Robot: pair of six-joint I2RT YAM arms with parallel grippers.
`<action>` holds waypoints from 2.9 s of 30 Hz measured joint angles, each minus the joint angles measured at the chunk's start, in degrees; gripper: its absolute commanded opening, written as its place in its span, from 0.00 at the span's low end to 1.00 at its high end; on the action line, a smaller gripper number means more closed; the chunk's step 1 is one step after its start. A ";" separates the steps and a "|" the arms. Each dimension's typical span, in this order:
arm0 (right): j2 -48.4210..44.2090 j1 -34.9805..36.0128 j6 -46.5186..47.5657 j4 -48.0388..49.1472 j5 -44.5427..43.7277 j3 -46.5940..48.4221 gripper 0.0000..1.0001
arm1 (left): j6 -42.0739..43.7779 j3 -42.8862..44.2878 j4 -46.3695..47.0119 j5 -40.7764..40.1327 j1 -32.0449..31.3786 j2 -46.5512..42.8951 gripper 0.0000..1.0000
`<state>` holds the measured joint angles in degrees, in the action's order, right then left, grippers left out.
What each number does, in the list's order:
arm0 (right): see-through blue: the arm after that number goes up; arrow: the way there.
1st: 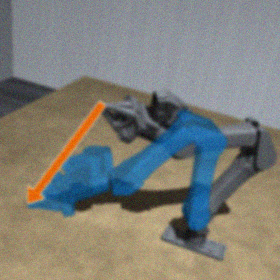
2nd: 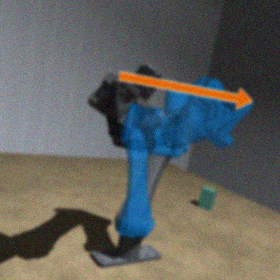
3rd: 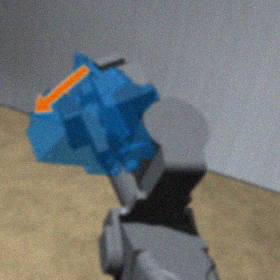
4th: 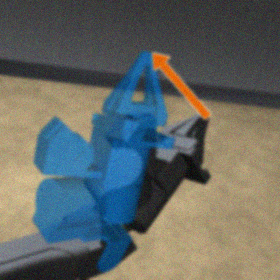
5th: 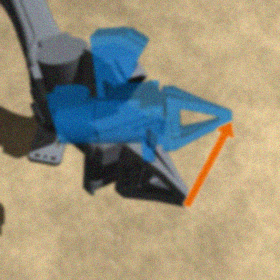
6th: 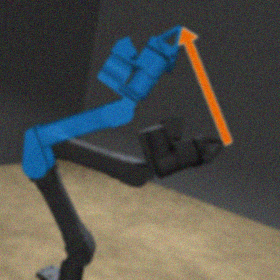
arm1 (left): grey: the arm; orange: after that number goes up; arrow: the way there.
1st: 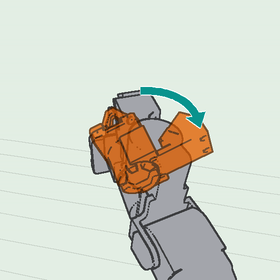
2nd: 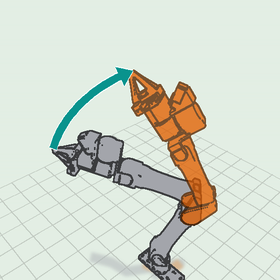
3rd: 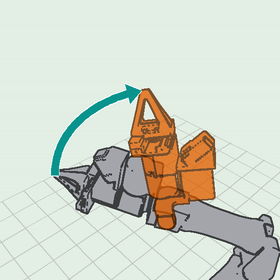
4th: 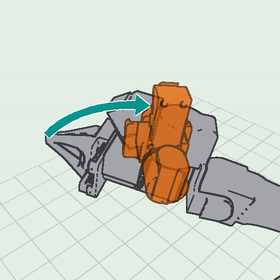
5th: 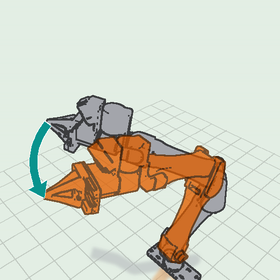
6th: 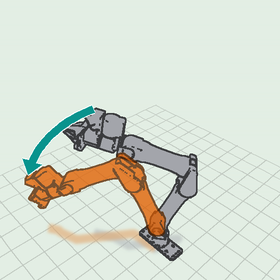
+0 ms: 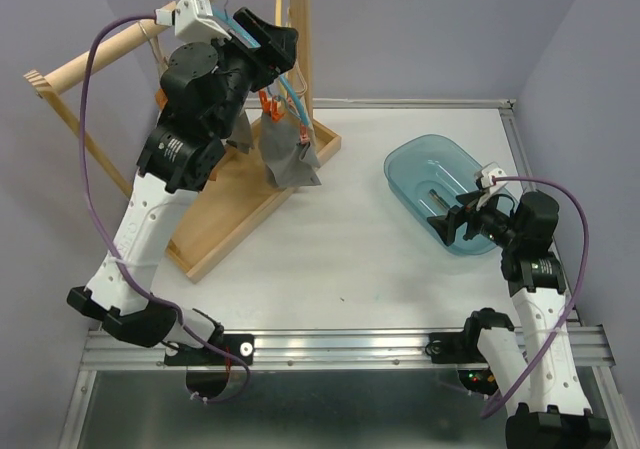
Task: Remove the underwear clipped to the hanger
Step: Pick up the hanger from the clothesline.
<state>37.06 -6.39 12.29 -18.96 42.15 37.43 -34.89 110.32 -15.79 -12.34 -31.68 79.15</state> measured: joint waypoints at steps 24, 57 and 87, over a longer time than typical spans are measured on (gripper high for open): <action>-0.70 0.00 0.20 -0.02 -1.09 0.00 1.00 | -2.27 10.93 -16.31 -18.75 -0.24 12.61 0.70; -1.03 0.00 0.39 -0.04 -1.66 0.00 1.00 | -1.49 -1.84 -1.18 -6.29 6.36 6.84 0.00; -1.46 0.00 0.39 -0.04 -1.77 0.00 1.00 | -1.77 -15.89 8.48 4.74 6.45 -4.15 0.00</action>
<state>35.59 -6.39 12.69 -19.00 40.38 37.43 -36.67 94.43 -7.31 -7.60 -25.23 75.00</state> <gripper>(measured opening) 0.999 0.203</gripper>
